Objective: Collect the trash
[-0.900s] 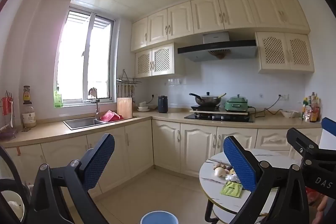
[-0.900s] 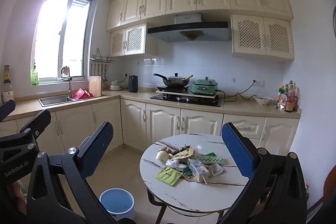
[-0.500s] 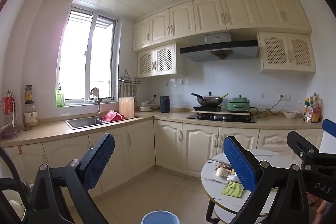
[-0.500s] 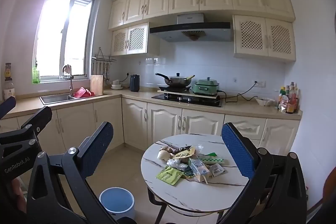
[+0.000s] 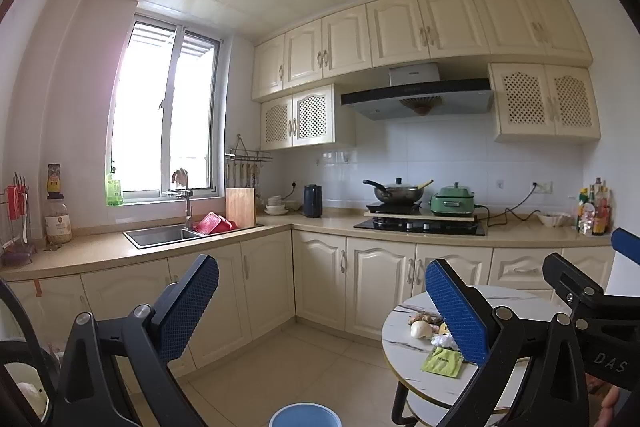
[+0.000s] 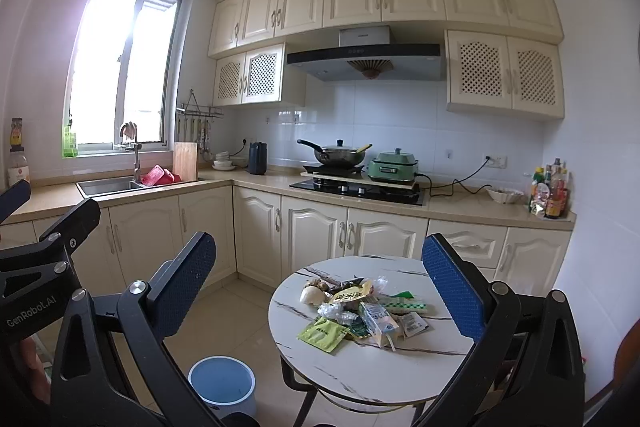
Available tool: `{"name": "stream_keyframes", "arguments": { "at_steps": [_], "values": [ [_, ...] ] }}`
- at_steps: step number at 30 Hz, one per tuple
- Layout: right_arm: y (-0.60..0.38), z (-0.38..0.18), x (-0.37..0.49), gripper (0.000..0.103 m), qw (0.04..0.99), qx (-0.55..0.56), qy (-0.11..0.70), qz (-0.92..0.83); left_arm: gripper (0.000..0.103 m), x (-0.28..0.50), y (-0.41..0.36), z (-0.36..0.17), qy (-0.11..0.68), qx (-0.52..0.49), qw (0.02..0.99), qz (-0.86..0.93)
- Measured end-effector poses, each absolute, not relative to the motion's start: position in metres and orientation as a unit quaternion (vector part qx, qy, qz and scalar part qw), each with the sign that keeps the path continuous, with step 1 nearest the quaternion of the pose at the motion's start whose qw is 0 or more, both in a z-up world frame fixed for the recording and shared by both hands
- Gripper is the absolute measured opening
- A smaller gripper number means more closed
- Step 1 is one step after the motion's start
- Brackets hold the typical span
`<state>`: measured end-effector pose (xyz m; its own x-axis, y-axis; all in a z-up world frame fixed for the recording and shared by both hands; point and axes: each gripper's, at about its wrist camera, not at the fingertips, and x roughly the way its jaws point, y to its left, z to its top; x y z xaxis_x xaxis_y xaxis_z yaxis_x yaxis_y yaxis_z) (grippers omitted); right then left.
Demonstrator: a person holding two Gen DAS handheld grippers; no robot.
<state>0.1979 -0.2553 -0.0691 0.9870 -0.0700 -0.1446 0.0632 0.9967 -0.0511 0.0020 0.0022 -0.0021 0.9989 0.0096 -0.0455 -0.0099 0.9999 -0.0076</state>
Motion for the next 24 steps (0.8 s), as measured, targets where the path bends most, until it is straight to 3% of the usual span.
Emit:
{"name": "stream_keyframes", "arguments": {
  "at_steps": [24],
  "values": [
    [-0.2556, -0.0607, 0.1916, 0.103, 0.997, -0.02, 0.064, -0.026, 0.102, -0.0001, 0.0008, -0.006, 0.013, 0.001, 1.0, 0.007]
  ]
}}
